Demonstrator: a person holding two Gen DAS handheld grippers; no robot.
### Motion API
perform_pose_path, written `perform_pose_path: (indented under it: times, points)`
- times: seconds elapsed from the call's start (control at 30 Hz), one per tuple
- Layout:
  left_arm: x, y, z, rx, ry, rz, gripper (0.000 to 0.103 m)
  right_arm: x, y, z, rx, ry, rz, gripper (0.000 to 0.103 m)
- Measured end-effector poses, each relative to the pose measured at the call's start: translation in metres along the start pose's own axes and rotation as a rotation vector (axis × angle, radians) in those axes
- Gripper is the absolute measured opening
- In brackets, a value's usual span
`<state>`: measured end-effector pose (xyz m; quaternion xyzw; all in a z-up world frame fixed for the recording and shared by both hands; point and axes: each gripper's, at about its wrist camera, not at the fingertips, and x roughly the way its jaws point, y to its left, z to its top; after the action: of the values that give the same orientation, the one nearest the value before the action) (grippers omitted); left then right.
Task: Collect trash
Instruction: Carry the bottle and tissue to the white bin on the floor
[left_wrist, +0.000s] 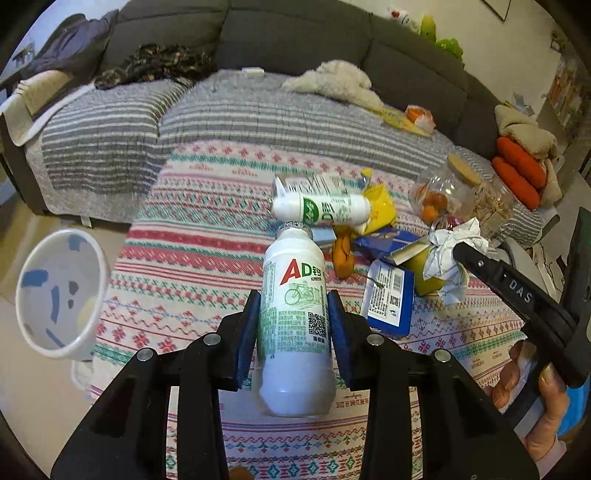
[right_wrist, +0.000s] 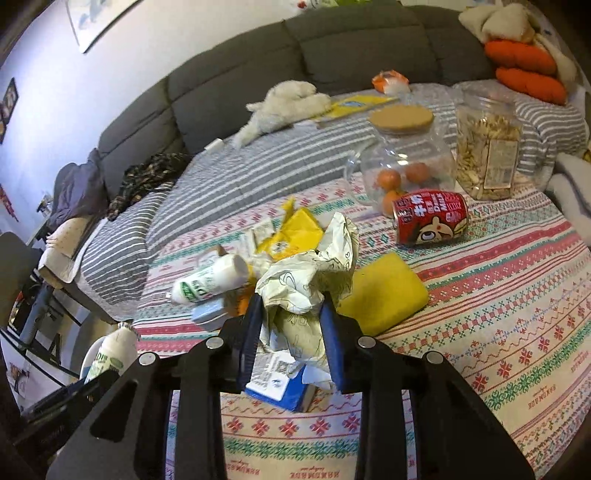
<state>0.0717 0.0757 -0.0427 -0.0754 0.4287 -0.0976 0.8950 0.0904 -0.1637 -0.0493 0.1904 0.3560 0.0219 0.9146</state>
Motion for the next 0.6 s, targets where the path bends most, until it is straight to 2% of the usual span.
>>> perform_pose_path:
  times: [0.33,0.6]
  points:
    - [-0.028,0.037,-0.001,-0.048,-0.06,0.053,0.035,-0.025,0.046,-0.014,-0.106,-0.073,0.092,0.032]
    - [-0.048,0.087,0.007,-0.11,-0.09,0.155,0.035,-0.028,0.109,-0.032,-0.21,-0.075,0.207,0.032]
